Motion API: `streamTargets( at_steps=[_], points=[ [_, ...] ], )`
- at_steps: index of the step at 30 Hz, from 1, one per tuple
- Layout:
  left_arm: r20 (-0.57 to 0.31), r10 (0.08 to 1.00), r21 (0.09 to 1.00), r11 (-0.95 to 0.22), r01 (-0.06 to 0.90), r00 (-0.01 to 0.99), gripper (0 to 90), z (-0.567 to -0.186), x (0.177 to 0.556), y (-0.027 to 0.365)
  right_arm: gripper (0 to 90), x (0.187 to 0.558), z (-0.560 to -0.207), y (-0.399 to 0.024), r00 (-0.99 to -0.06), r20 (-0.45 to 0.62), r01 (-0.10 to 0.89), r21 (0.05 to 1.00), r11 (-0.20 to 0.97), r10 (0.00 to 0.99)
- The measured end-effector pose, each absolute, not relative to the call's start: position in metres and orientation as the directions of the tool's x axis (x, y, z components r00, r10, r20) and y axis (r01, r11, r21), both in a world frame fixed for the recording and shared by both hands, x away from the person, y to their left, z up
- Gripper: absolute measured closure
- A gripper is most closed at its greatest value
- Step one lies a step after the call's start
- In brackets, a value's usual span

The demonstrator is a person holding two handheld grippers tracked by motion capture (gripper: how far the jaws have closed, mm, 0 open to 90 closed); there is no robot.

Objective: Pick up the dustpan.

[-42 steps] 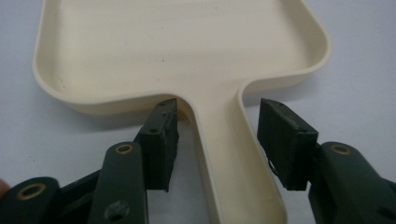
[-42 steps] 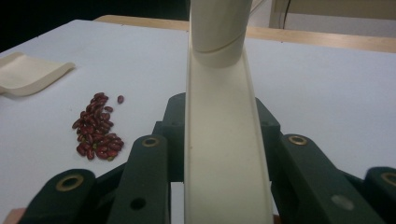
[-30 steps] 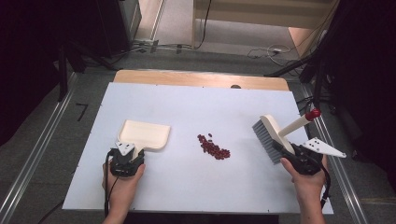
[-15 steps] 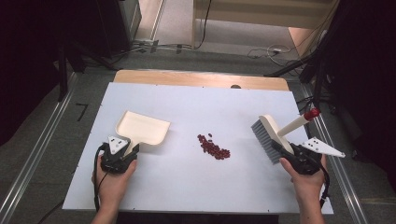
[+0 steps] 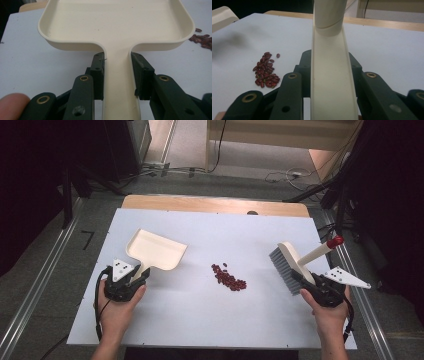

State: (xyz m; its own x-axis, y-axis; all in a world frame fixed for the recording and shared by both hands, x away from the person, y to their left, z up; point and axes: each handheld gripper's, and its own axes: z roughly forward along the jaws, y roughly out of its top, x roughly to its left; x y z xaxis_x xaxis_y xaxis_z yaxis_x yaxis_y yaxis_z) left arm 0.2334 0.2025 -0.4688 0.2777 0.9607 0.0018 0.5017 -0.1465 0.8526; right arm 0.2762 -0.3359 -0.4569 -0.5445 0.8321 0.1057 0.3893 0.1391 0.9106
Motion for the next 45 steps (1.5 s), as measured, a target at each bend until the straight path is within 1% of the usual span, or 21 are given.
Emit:
streamTargets(
  at_steps=[5,11,18,23,27,35,45],
  points=[
    [0.026,0.951,0.851,-0.183,0.492,0.309,66.3,-0.465,0.236,0.195,65.4,0.276,-0.455,-0.336,-0.543,0.104,0.388,0.911,0.139,0.833],
    [0.039,0.923,0.855,-0.229,0.465,0.382,66.3,-0.455,0.236,0.183,65.4,0.276,-0.455,-0.336,-0.541,0.103,0.387,0.912,0.138,0.835],
    [0.04,0.881,0.859,-0.271,0.435,0.471,66.3,-0.45,0.233,0.169,65.3,0.276,-0.454,-0.335,-0.547,0.104,0.379,0.915,0.136,0.83],
    [0.019,0.848,0.849,-0.294,0.44,0.53,66.3,-0.453,0.232,0.156,65.4,0.276,-0.454,-0.334,-0.555,0.098,0.375,0.916,0.143,0.826],
    [0.024,0.821,0.84,-0.325,0.434,0.57,66.3,-0.455,0.23,0.142,65.4,0.276,-0.454,-0.332,-0.559,0.094,0.373,0.916,0.148,0.824],
    [0.033,0.791,0.828,-0.364,0.427,0.611,66.2,-0.459,0.227,0.129,65.4,0.276,-0.453,-0.331,-0.566,0.09,0.371,0.916,0.155,0.819],
    [0.037,0.75,0.765,-0.447,0.464,0.661,66.2,-0.473,0.229,0.12,65.4,0.276,-0.454,-0.33,-0.564,0.093,0.374,0.914,0.154,0.82]
  ],
)
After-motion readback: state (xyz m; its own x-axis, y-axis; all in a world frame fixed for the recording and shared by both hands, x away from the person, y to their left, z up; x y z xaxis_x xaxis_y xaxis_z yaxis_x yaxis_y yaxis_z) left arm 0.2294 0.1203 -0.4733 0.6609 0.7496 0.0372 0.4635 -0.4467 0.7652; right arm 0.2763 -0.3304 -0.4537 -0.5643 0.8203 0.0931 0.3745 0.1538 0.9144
